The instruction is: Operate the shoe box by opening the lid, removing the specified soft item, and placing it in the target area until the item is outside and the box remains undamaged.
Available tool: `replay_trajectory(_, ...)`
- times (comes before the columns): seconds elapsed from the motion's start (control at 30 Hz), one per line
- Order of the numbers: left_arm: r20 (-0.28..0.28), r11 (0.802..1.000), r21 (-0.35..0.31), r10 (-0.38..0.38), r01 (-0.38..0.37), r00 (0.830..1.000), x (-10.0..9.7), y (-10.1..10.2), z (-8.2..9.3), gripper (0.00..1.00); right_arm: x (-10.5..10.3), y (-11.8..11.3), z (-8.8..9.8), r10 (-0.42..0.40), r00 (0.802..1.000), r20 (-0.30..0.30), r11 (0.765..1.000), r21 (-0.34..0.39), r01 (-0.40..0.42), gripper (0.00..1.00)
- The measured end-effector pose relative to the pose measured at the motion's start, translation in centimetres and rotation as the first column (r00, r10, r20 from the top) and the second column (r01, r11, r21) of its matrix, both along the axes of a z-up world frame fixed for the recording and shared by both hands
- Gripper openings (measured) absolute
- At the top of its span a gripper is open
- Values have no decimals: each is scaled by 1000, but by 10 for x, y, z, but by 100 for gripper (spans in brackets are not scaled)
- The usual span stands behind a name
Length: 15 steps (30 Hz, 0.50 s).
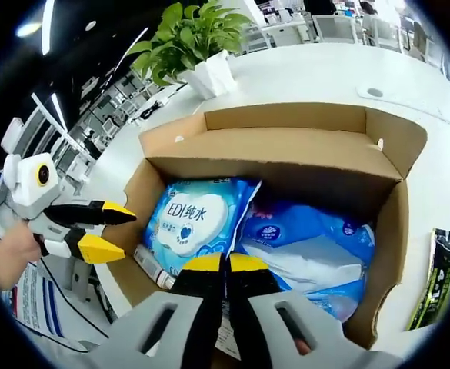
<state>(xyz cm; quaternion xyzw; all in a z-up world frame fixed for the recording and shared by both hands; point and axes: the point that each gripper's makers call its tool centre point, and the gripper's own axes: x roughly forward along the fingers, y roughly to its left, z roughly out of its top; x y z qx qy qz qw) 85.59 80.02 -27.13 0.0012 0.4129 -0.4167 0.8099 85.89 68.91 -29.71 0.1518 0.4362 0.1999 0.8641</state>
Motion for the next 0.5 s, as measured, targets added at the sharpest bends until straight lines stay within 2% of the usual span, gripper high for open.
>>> replay_trajectory(0.33,-3,1000,30,-6,6,1000,0,-3,-5,39,-6,-13,7,-14,999,32,1000,-19,15,0)
replay_trajectory(0.5,-10,998,56,-8,9,1000,3,-6,-9,39,-7,-26,10,-35,998,46,999,-23,36,0)
